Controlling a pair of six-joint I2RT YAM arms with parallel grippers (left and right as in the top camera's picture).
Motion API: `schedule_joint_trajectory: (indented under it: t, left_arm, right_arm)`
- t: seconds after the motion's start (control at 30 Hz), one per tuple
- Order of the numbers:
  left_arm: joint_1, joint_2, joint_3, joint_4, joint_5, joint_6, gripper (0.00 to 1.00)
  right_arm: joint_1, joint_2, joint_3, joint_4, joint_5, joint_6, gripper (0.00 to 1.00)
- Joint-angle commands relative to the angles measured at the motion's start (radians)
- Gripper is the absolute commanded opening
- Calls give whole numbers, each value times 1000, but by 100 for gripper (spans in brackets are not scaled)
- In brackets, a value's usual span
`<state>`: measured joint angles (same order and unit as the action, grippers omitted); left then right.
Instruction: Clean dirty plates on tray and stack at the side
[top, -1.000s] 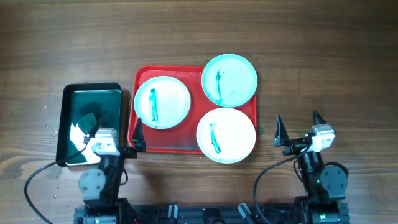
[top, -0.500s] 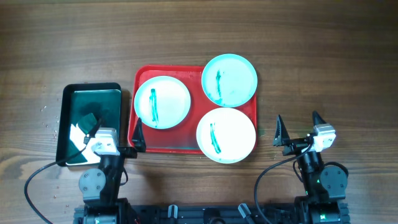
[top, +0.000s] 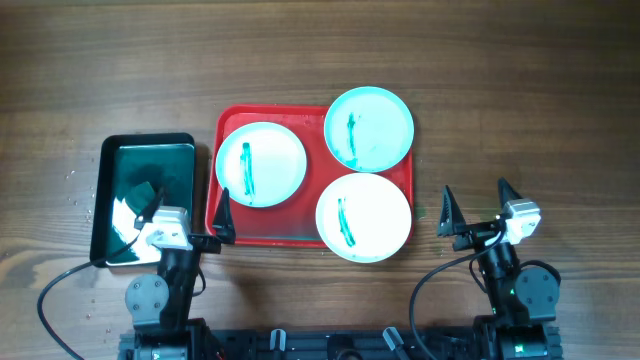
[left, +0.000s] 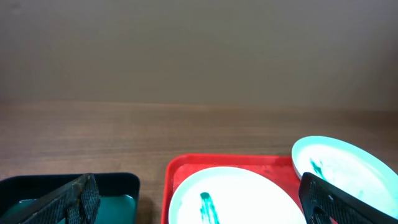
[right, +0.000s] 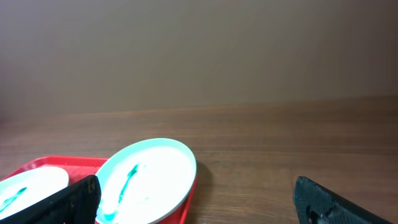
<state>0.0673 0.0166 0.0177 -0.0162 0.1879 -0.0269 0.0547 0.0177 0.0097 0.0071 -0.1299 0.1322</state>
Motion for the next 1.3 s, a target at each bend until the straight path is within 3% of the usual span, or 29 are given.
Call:
schedule_joint_trajectory:
  t: [0.0,0.2,0.47,0.67,0.83,0.93,1.1,1.23,1.27]
  left_arm:
    - [-5,51,83,-10,51,11,100]
    - [-5,231,268,-60,93,-7,100]
    - [-5,621,732,-394,146,-6,100]
    - [-5,969,1164,-821,144,-2,100]
    - [-5,1221,1455,-1125,144,48,100]
    - [-5,1303,1492,-1152,146,43,100]
    - [-5,1387,1492,-1155,160,42,100]
    - [-3,1418,1492,-1123,158,33,100]
    - [2,1421,1492,-1126,109,-35,100]
  right_arm:
    - [5,8,69,6,-53,-59,100]
    - [5,112,183,3,-104,-66,100]
    - [5,478,513,-143,-232,-88,100]
    - [5,844,913,-464,-314,-89,100]
    - [5,1157,1285,-856,-350,-147,100]
    - [5,1298,1395,-959,-354,-155,100]
    - [11,1449,1396,-886,-502,-81,100]
    - [128,1547,1397,-829,-395,-5,93]
    - [187,1573,1398,-808,-336,30,91]
